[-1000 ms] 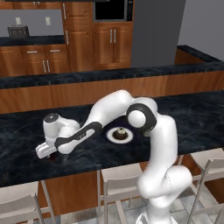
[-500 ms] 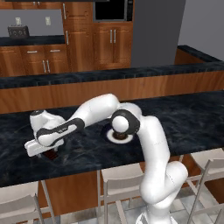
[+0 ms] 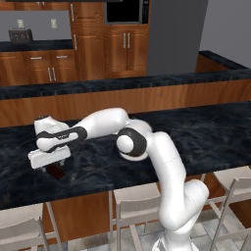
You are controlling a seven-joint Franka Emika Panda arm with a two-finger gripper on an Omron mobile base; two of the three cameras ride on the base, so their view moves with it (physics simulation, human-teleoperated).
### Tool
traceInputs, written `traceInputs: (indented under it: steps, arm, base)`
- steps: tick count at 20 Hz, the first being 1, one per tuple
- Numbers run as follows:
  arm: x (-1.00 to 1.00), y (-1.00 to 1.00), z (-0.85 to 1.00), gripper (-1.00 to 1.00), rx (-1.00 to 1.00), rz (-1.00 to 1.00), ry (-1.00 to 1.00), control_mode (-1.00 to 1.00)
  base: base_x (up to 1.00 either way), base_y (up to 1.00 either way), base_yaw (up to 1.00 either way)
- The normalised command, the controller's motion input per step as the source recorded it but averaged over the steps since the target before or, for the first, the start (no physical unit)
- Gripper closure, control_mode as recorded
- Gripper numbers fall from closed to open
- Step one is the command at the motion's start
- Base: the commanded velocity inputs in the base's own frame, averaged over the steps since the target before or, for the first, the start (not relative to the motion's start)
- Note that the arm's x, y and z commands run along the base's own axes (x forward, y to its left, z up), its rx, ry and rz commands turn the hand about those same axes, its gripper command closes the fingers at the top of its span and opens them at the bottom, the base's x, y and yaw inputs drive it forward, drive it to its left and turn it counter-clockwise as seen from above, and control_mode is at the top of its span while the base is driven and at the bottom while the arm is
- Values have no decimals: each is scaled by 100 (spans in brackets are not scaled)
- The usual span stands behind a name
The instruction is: Take the cinnamon bottle from the cabinet and place it on the dining table, next to the plate with the cupcake. Then take the chocolate from the dining counter and place it on the cupcake plate.
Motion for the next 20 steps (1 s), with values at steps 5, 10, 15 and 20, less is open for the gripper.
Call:
traceInputs:
  steps: [5, 10, 15, 20]
  arm:
    - [1, 0, -16, -100, 0, 0, 0, -100]
    - [0, -1, -19, -100, 0, 0, 0, -100]
    - [-8, -7, -19, -100, 0, 0, 0, -100]
    - [-16, -4, -31, -100, 0, 0, 0, -100]
  base:
    - [0, 0, 0]
    - [0, 0, 0]
    - [0, 0, 0]
    - [0, 0, 0]
